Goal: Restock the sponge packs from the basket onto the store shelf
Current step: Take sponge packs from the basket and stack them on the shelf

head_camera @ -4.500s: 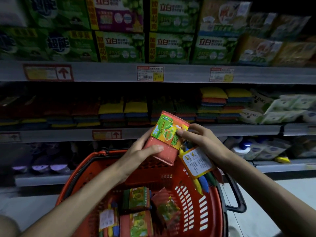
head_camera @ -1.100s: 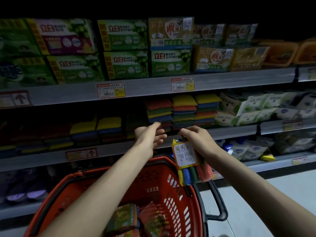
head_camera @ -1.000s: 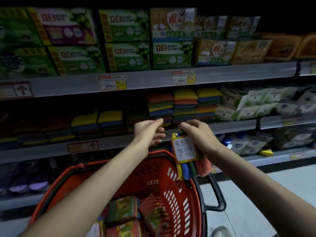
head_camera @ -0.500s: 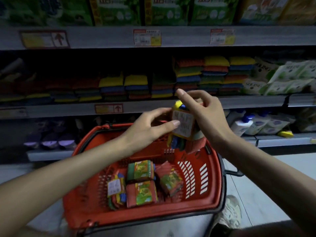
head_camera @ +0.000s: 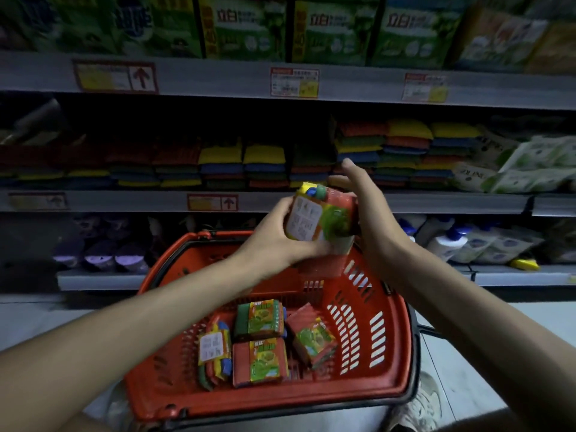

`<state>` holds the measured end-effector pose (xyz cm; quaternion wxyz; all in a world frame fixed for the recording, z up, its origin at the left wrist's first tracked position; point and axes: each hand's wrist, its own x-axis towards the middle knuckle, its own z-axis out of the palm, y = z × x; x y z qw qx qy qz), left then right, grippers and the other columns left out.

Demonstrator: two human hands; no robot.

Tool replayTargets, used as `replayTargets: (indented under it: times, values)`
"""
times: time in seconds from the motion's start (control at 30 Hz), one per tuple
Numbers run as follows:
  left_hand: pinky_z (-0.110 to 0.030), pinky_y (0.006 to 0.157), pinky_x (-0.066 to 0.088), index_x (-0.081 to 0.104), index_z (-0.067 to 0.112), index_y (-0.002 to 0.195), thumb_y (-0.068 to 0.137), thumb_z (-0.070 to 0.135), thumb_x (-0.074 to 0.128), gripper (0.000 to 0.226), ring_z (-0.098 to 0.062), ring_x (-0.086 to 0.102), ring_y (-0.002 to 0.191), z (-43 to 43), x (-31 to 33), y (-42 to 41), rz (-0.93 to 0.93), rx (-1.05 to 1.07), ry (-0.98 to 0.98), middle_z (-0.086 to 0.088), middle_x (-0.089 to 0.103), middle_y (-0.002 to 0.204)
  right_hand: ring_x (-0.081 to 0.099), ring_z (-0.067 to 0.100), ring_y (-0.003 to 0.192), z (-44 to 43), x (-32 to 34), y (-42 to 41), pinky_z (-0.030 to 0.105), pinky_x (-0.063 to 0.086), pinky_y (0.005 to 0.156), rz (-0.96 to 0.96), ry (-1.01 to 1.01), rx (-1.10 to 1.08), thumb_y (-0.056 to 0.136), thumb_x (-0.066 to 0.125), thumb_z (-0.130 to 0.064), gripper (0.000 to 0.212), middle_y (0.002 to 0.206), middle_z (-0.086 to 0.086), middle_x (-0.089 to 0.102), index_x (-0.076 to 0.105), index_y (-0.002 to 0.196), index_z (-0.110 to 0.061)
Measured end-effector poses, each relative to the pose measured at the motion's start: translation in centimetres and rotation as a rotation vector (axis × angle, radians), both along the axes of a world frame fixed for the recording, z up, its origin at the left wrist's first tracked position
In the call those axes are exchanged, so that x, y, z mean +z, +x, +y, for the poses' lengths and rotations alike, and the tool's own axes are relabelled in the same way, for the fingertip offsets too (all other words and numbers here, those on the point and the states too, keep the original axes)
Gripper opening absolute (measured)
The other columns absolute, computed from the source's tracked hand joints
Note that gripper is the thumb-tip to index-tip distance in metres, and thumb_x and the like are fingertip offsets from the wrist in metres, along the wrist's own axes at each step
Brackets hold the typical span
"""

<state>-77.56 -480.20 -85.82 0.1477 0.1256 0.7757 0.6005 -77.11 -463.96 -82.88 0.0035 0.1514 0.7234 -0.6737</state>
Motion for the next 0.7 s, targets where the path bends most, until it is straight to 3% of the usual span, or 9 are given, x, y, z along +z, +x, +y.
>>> replayTargets:
  times: [0.07,0.13,0.17,0.23,0.3,0.43,0.53,0.7]
  values:
    - [-0.02,0.075,0.057,0.051,0.032,0.133,0.069,0.035,0.093,0.077,0.0,0.07,0.097,0.0,0.1,-0.4,-0.094,0.06,0.072,0.012,0.071,0.116,0.068,0.022,0.109,0.9,0.3,-0.4,0.047,0.054,0.098,0.007,-0.055,-0.006,0.089,0.057,-0.068,0.05,0.122,0.003,0.068,0.07,0.12,-0.031]
    - [-0.023,0.065,0.056,0.056,0.026,0.125,0.067,0.037,0.091,0.069,-0.006,0.074,0.084,0.1,0.4,-1.0,-0.205,0.165,0.188,0.001,0.076,0.111,0.073,0.022,0.097,2.0,0.4,-0.7,0.049,0.057,0.093,0.005,-0.091,0.022,0.083,0.069,-0.067,0.061,0.109,0.003,0.075,0.066,0.122,-0.02]
    - [-0.028,0.067,0.059,0.059,0.022,0.123,0.065,0.041,0.089,0.067,-0.011,0.074,0.083,0.1,0.6,-1.2,-0.266,0.198,0.251,-0.004,0.077,0.109,0.075,0.029,0.092,2.3,0.4,-0.7,0.052,0.058,0.09,-0.017,-0.113,0.071,0.081,0.072,-0.067,0.069,0.105,0.009,0.077,0.063,0.125,-0.014]
    - [-0.046,0.086,0.062,0.063,0.017,0.126,0.068,0.045,0.083,0.068,-0.022,0.074,0.091,0.1,0.9,-1.7,-0.368,0.18,0.368,-0.012,0.076,0.112,0.069,0.046,0.106,2.5,0.3,-0.6,0.062,0.049,0.104,-0.07,-0.113,0.171,0.081,0.071,-0.068,0.076,0.118,0.025,0.072,0.064,0.131,-0.012]
    - [-0.053,0.096,0.057,0.065,0.017,0.128,0.077,0.042,0.079,0.059,-0.027,0.073,0.102,0.1,1.1,-1.7,-0.402,0.087,0.442,-0.015,0.074,0.117,0.071,0.036,0.113,2.3,0.0,-0.3,0.056,0.046,0.111,-0.102,-0.158,0.219,0.082,0.071,-0.065,0.067,0.121,0.016,0.074,0.069,0.129,-0.017]
    - [-0.049,0.101,0.055,0.057,0.023,0.137,0.079,0.033,0.083,0.064,-0.029,0.071,0.112,0.3,0.8,-1.2,-0.377,-0.041,0.401,-0.009,0.074,0.122,0.069,0.039,0.116,1.7,-0.3,-0.7,0.056,0.048,0.11,-0.102,-0.398,0.193,0.082,0.077,-0.053,0.064,0.122,0.021,0.072,0.07,0.128,-0.008]
    - [-0.048,0.102,0.055,0.055,0.024,0.14,0.075,0.035,0.086,0.073,-0.029,0.072,0.111,0.6,0.8,-1.1,-0.38,-0.058,0.388,-0.01,0.074,0.122,0.07,0.042,0.111,1.7,-0.2,-0.7,0.057,0.051,0.105,-0.076,-0.411,0.131,0.081,0.077,-0.051,0.063,0.117,0.024,0.073,0.072,0.123,-0.004]
    - [-0.048,0.102,0.054,0.06,0.026,0.135,0.073,0.039,0.087,0.068,-0.027,0.073,0.109,0.8,1.1,-1.3,-0.355,-0.037,0.35,-0.007,0.076,0.118,0.074,0.041,0.103,1.2,-0.1,-1.0,0.058,0.054,0.1,-0.054,-0.366,0.038,0.08,0.077,-0.056,0.061,0.109,0.021,0.076,0.076,0.116,-0.007]
